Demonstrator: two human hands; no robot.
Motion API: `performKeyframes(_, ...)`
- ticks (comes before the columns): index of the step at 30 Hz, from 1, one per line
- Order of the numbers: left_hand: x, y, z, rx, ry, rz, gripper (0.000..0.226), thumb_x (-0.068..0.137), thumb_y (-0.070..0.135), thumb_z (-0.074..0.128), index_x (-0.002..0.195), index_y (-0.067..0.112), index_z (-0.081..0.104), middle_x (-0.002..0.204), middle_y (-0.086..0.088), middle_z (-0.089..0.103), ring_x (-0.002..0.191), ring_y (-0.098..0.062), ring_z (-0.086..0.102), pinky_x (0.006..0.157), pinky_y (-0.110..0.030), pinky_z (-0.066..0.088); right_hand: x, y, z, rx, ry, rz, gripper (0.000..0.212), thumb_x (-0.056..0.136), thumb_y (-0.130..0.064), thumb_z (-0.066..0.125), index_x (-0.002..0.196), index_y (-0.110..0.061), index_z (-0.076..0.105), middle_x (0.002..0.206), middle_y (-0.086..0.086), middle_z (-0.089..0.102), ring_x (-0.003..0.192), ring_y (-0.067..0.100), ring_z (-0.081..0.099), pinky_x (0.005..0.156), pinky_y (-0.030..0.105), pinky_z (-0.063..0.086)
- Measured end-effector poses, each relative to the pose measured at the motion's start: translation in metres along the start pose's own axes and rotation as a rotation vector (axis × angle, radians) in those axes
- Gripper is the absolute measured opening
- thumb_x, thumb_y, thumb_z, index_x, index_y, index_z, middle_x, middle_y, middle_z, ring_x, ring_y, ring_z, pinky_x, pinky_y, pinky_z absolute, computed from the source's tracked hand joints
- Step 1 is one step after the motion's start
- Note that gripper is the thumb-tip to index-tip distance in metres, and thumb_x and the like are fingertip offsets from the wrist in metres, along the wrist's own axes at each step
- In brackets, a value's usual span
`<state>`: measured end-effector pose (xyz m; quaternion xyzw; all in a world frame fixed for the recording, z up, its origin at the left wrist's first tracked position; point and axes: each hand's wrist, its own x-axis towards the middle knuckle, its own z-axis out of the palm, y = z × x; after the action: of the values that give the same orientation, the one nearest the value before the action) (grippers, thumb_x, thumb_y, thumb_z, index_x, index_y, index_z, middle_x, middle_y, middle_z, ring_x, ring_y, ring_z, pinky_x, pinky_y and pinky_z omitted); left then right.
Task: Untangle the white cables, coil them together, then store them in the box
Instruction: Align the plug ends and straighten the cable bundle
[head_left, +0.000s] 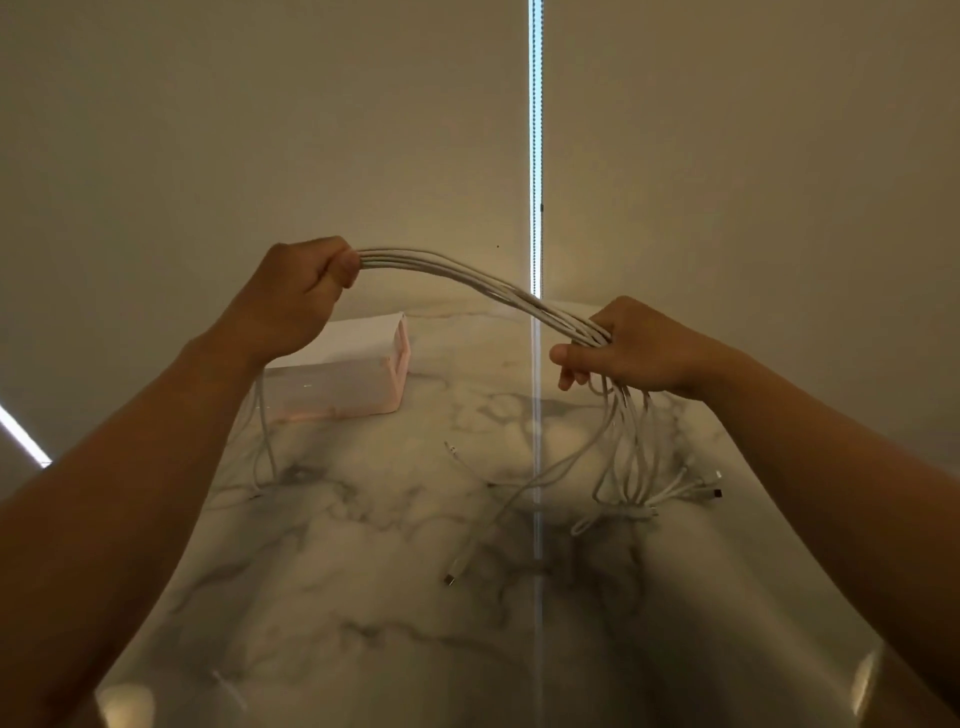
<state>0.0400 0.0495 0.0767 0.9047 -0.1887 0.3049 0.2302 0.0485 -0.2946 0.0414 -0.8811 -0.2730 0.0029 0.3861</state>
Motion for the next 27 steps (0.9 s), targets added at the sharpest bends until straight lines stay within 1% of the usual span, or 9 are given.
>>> performKeyframes(4,0.000,-0.008,-0.005,-0.008,0.026,-0.066,0.034,0.101,0.029,0.041,0.068,0.026,0.048,0.059,0.000,0.044,0.053,-0.008,0.040,0.052,-0.018,0.029,-0.009,-0.003,-0.004,0.139,0.002,-0.018,0.035,0.088,-0.031,0.070,0.078,0.002,0.073,0.067,-0.004,0.073,0.047,0.004,0.050,0.049,0.018,0.039)
performKeyframes(6,0.002,-0.007,-0.007,-0.013,0.059,-0.079,0.035,0.101,0.024,0.043,0.067,0.026,0.047,0.058,0.000,0.044,0.051,-0.005,0.041,0.051,-0.016,0.029,-0.013,0.000,-0.006,0.231,-0.099,0.014,0.035,0.091,-0.026,0.066,0.074,0.004,0.068,0.073,0.008,0.074,0.055,0.018,0.061,0.057,0.024,0.046)
performKeyframes(8,0.004,-0.004,-0.008,-0.007,0.067,-0.076,0.035,0.101,0.023,0.043,0.067,0.026,0.048,0.057,0.001,0.045,0.051,-0.004,0.042,0.051,-0.015,0.029,-0.012,0.005,-0.009,0.120,-0.209,0.054,0.035,0.091,-0.029,0.066,0.072,0.000,0.071,0.069,0.006,0.072,0.061,0.024,0.061,0.065,0.030,0.047)
performKeyframes(11,0.004,-0.005,-0.006,0.010,0.073,-0.090,0.035,0.102,0.022,0.043,0.068,0.025,0.049,0.058,0.001,0.046,0.051,-0.003,0.043,0.050,-0.014,0.029,-0.008,0.005,-0.018,-0.139,-0.289,0.136,0.031,0.089,-0.033,0.067,0.067,-0.012,0.075,0.061,-0.006,0.063,0.058,0.007,0.050,0.064,0.026,0.042)
performKeyframes(14,0.003,-0.005,-0.005,-0.006,0.096,-0.098,0.034,0.103,0.022,0.043,0.069,0.024,0.049,0.058,0.001,0.047,0.051,-0.003,0.043,0.050,-0.014,0.029,-0.004,0.011,-0.019,-0.212,-0.290,0.159,0.021,0.087,-0.040,0.068,0.088,-0.020,0.075,0.081,-0.003,0.067,0.074,0.012,0.058,0.072,0.028,0.046)
performKeyframes(17,0.002,-0.002,-0.003,0.004,0.073,-0.085,0.034,0.103,0.021,0.043,0.070,0.023,0.049,0.059,0.000,0.047,0.052,-0.004,0.043,0.051,-0.014,0.030,0.002,0.020,-0.011,-0.401,-0.278,0.126,0.083,0.073,-0.069,0.068,0.142,-0.030,0.043,0.138,-0.005,0.052,0.121,0.018,0.053,0.101,0.038,0.044)
performKeyframes(19,0.002,0.003,0.000,-0.008,0.060,-0.070,0.036,0.104,0.021,0.042,0.069,0.026,0.048,0.059,0.000,0.047,0.053,-0.005,0.043,0.051,-0.014,0.030,0.009,0.015,-0.006,-0.382,-0.225,0.076,0.116,0.060,-0.086,0.062,0.154,-0.032,0.021,0.158,-0.008,0.029,0.141,0.017,0.034,0.115,0.043,0.032)
performKeyframes(23,0.002,0.016,0.005,-0.044,0.048,-0.023,0.037,0.104,0.022,0.041,0.068,0.028,0.046,0.059,0.002,0.046,0.052,-0.006,0.042,0.051,-0.015,0.030,0.031,-0.013,0.005,-0.232,-0.162,0.032,0.113,0.058,-0.085,0.065,0.149,-0.028,0.032,0.153,-0.008,0.039,0.135,0.014,0.042,0.112,0.041,0.037)
performKeyframes(27,0.001,0.019,0.004,-0.098,0.056,0.009,0.037,0.104,0.024,0.040,0.068,0.029,0.045,0.056,0.006,0.044,0.050,-0.006,0.039,0.051,-0.019,0.031,0.051,-0.037,0.006,-0.241,-0.160,0.033,0.086,0.060,-0.082,0.067,0.115,-0.017,0.053,0.116,0.005,0.060,0.104,0.018,0.057,0.094,0.042,0.050)
